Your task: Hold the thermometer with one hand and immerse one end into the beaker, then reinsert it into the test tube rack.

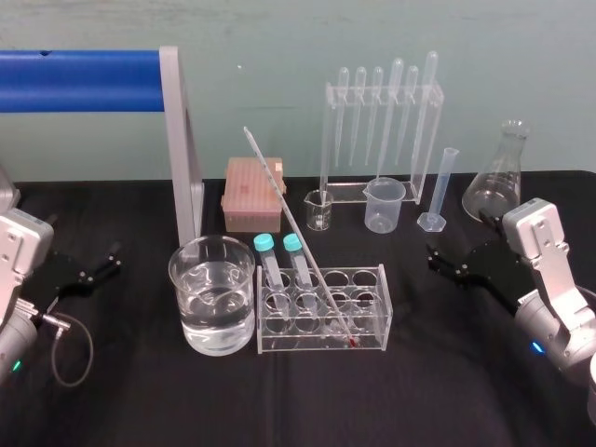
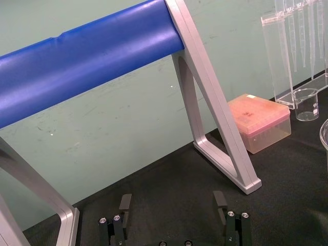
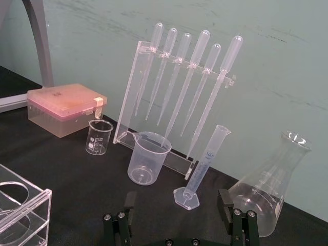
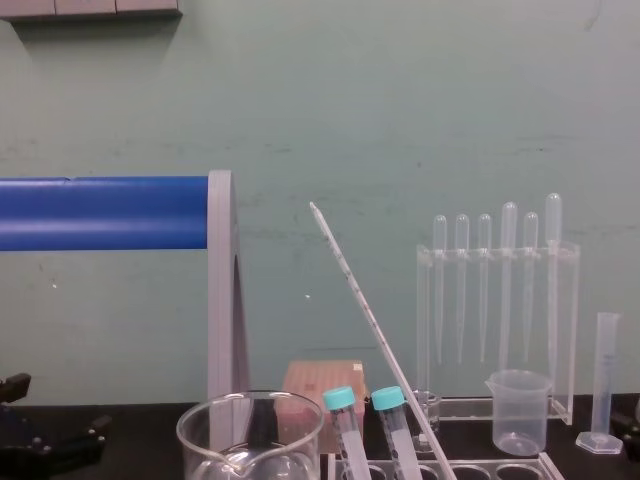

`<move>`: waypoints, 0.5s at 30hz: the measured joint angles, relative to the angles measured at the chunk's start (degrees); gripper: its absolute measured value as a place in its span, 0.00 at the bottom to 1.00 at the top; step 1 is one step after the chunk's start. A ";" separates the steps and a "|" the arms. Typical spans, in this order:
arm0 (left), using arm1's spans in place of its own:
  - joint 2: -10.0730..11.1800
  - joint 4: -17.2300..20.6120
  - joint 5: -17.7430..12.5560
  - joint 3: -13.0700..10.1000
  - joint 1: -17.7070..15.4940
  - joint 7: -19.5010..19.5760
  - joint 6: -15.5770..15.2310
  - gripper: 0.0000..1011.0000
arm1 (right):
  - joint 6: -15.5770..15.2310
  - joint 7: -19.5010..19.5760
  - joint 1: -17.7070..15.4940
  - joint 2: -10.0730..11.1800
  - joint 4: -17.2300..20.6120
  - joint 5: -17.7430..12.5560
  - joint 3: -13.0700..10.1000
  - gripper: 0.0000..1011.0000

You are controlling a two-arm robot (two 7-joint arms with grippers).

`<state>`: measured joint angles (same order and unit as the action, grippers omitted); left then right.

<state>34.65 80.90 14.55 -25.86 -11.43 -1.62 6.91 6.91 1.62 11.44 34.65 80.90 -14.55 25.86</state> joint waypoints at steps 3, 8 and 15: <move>0.00 0.00 0.00 0.00 0.00 0.00 0.00 1.00 | 0.00 0.00 0.00 0.00 0.00 0.00 0.00 0.99; 0.00 0.00 0.00 0.00 0.00 0.00 0.00 1.00 | 0.00 0.00 0.00 0.00 0.00 0.00 0.00 0.99; 0.00 0.00 0.00 0.00 0.00 0.00 0.00 1.00 | 0.00 0.00 0.00 0.00 0.00 0.00 0.00 0.99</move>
<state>34.65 80.90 14.55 -25.86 -11.43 -1.62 6.91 6.90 1.62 11.43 34.65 80.90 -14.55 25.86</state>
